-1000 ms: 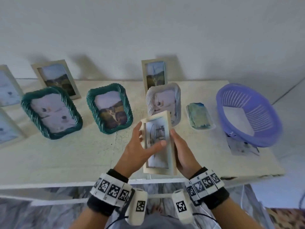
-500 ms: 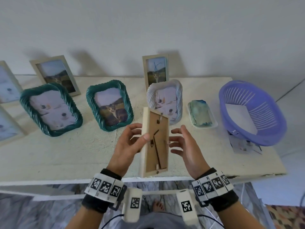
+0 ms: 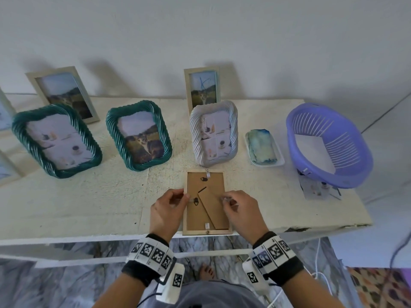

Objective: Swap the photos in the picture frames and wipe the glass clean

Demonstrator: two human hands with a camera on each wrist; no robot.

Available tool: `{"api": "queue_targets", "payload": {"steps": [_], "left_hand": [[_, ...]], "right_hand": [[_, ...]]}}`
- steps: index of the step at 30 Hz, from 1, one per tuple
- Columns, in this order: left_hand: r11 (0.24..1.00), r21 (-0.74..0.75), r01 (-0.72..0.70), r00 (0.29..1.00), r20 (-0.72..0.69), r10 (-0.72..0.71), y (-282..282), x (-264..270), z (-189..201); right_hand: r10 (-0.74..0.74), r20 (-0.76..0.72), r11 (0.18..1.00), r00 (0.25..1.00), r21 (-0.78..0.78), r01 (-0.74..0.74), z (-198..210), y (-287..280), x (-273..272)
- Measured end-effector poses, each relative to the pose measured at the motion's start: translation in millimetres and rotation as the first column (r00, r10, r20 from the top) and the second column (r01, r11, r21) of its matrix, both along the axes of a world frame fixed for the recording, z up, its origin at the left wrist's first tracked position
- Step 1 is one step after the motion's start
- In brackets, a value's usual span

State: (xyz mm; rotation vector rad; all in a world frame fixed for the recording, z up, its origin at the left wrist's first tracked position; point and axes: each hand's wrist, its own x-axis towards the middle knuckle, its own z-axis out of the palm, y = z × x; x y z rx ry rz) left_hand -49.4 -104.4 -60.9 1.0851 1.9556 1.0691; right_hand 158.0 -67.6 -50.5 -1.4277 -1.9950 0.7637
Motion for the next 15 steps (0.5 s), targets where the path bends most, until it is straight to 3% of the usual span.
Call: {"api": "queue_targets", "payload": {"steps": [2, 4, 15], "left_hand": [[0.999, 0.010, 0.051, 0.994, -0.100, -0.049, -1.0, 4.2, 0.8], [0.995, 0.032, 0.091, 0.990, -0.113, -0.087, -1.5, 5.5, -2.1], [0.991, 0.054, 0.121, 0.991, -0.070, -0.117, 0.3, 3.5, -8.9]], "right_hand": [[0.000, 0.031, 1.000, 1.000, 0.023, -0.001, -2.7, -1.3, 1.9], [0.008, 0.076, 1.000, 0.997, 0.021, -0.010, -4.4, -2.0, 3.3], [0.078, 0.176, 0.991, 0.981, -0.119, -0.057, 3.0, 14.1, 2.5]]}}
